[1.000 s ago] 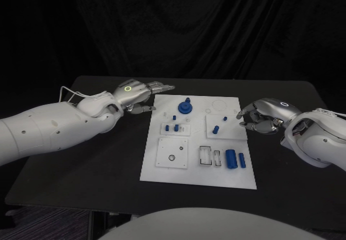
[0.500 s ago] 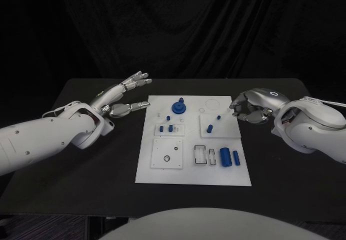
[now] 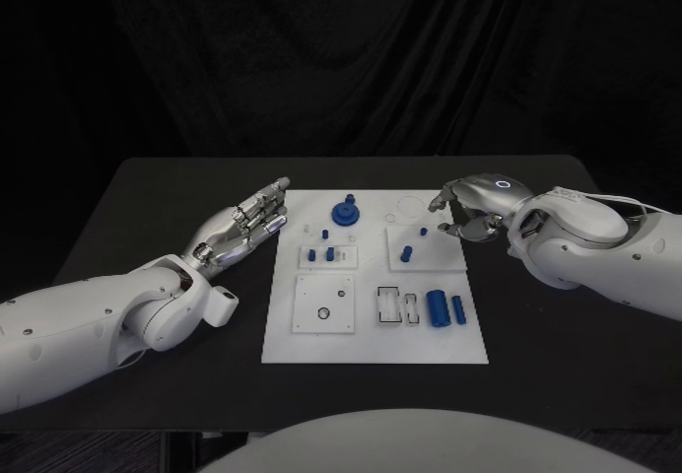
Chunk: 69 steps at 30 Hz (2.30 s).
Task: Assemble the parts on the task board
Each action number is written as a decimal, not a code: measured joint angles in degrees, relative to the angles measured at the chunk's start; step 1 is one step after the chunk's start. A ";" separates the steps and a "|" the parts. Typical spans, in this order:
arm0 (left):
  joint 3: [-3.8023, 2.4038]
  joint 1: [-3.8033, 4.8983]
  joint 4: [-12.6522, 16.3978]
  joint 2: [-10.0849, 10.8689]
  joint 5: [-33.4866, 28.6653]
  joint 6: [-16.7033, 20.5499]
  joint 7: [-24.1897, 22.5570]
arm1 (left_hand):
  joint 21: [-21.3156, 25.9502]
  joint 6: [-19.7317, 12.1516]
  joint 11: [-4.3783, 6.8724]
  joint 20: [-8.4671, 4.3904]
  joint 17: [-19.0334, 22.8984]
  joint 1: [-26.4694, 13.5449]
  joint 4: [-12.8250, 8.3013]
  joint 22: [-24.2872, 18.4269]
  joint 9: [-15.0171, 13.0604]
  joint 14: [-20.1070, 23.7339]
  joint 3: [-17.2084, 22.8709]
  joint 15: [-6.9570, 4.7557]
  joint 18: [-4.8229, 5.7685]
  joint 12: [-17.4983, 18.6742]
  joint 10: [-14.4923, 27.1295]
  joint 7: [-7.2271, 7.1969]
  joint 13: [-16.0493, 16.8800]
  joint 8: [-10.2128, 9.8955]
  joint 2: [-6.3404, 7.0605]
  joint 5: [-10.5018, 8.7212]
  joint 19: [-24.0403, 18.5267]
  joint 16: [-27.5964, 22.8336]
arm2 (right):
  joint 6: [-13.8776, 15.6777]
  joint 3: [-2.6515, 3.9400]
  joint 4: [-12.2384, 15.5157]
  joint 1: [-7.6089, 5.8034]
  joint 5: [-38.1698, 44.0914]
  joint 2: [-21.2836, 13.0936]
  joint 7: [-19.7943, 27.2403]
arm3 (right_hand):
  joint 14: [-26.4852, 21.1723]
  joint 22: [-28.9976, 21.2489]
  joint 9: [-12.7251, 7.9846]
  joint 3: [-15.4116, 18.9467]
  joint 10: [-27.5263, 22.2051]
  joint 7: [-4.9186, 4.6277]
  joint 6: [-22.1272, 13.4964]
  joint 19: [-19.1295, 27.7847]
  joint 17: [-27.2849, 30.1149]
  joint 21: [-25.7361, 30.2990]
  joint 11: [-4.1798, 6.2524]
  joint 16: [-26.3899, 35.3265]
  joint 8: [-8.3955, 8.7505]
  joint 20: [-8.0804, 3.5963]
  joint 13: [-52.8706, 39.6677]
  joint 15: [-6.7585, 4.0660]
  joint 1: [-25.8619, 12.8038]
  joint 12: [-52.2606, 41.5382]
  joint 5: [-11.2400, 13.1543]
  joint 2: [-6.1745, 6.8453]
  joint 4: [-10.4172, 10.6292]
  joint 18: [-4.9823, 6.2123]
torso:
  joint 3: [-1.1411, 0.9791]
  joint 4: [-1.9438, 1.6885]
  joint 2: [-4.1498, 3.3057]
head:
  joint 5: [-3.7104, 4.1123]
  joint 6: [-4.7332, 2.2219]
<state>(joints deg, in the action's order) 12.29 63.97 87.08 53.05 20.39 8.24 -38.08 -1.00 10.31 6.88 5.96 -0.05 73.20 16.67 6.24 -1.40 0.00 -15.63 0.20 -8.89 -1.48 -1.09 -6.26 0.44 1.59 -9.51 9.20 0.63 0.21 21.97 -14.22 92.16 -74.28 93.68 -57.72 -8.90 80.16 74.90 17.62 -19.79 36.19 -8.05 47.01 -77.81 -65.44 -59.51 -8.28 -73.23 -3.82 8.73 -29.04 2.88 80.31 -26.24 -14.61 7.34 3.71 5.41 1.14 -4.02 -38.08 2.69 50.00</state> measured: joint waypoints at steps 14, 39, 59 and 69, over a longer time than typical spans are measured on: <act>-0.04 -0.73 1.43 1.02 -5.48 -3.79 -0.48 | 0.00 -1.00 -0.70 0.20 -0.01 0.81 0.00 -1.50 0.11 0.00 -0.32 0.00 0.01 0.25 0.25 -0.59 0.00 0.00 -0.80 2.62 -0.20 0.00 | -0.97 0.01 -3.69 1.29 1.32 3.99 0.51 | 0.86 0.00 -1.52 0.82 5.63 -1.03 2.83 -1.54 -1.15 -3.53 0.72 -1.62 -0.23 -0.13 7.04 -0.24 -0.64 2.41 -0.94 -0.64 0.08 0.00 | 2.01 -1.37 0.70 | 1.21 0.00; -0.05 -0.78 1.20 1.39 -6.57 -5.85 -0.66 | -0.01 -0.99 -4.23 3.48 -0.05 4.09 0.00 0.05 0.10 -0.03 -0.31 3.51 0.02 0.24 -0.14 -0.59 0.01 0.01 -1.59 5.94 0.64 0.00 | -4.38 0.01 -8.78 3.94 1.34 6.58 0.30 | 1.04 0.04 -3.93 -1.01 8.98 -1.27 2.84 -1.74 -0.52 -3.76 0.60 -1.97 -0.03 -0.33 13.48 -0.42 -0.64 5.85 -10.44 -0.64 -2.07 0.00 | 2.96 -1.83 1.01 | 1.74 0.00; -0.05 -0.78 0.35 0.83 -6.65 -7.15 -0.70 | -0.01 -1.20 -5.25 4.74 -0.01 8.07 -0.96 -0.13 0.09 -0.03 0.65 4.75 0.02 0.23 -0.32 -0.79 0.01 0.01 -1.68 10.87 0.82 0.00 | -2.94 0.16 -10.42 4.97 1.04 7.77 0.97 | 1.66 0.03 -3.25 -2.44 13.52 -0.82 5.49 -2.36 -1.10 -5.44 1.63 -2.66 -0.91 -0.95 14.67 -1.04 -1.31 5.21 -8.64 -0.86 -2.21 -0.01 | 3.13 -1.80 1.10 | 1.44 0.00; -0.05 -0.78 -0.08 0.57 -6.67 -7.61 -0.72 | -0.01 -1.20 -5.65 5.22 -0.01 9.21 -1.27 -0.23 0.09 -0.12 0.97 5.25 0.02 0.23 -0.31 -0.79 0.01 0.01 -1.89 12.07 0.74 0.00 | -2.08 0.15 -11.35 5.18 0.45 8.28 1.48 | 2.18 0.03 -1.68 -4.18 16.92 -1.00 8.48 -2.77 -1.01 -6.00 2.56 -2.66 -2.51 -1.36 15.10 -1.55 0.46 4.66 -7.47 -2.63 -3.96 -0.01 | 3.25 -1.83 1.22 | 1.43 0.00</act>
<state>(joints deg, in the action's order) 12.25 63.18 86.99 53.62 13.73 0.63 -38.80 -1.01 9.11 1.23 11.19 -0.06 82.41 15.40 6.00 -1.31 -0.13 -14.66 5.45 -8.87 -1.25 -1.40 -7.05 0.46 1.60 -11.40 21.27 1.37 0.21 19.89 -14.07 80.81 -69.10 94.13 -49.44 -7.42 82.33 74.93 15.93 -23.97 53.11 -9.05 55.49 -80.58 -66.46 -65.51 -5.72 -75.89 -6.33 7.37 -13.94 1.33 80.77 -21.58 -22.08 4.71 -0.25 5.39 4.39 -5.85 -36.86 4.12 50.00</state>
